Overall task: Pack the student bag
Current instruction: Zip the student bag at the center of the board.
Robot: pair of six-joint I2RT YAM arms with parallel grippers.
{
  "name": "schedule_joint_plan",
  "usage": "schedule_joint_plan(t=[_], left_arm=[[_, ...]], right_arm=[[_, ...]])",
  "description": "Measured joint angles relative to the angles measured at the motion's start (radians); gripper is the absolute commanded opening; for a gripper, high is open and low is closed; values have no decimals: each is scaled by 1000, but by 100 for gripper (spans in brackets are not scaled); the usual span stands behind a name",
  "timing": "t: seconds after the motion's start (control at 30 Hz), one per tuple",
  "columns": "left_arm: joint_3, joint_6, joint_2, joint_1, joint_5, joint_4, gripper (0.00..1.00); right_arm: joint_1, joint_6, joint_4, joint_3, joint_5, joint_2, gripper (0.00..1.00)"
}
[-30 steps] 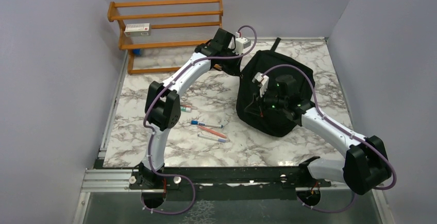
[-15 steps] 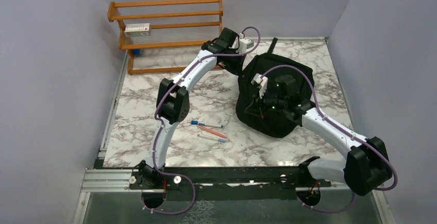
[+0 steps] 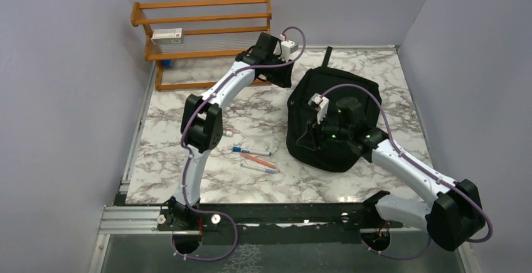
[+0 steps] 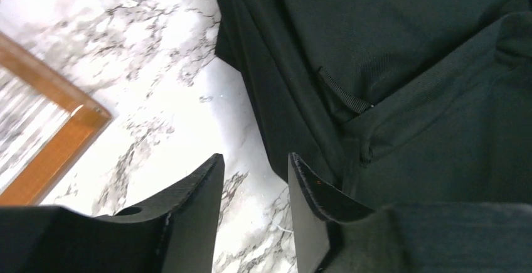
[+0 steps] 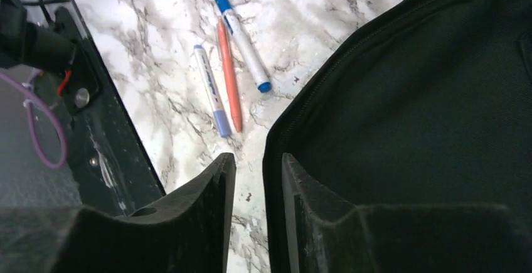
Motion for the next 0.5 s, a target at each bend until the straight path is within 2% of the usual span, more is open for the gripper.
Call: schedule_joint_plan(t=[0.1, 0.2, 0.37, 0.5], left_arm=[[-111, -29, -91, 18, -2, 50, 49], [-229, -53, -209, 31, -13, 112, 50], [-340, -80, -348, 32, -28, 202, 50], [-414, -112, -390, 31, -27, 271, 50]], right_arm=[[5, 59, -4, 0, 31, -42, 44], [5, 144, -19, 0, 126, -105, 47], [6, 341, -44, 0, 403, -218, 49], [6, 465, -102, 24, 628, -241, 51]])
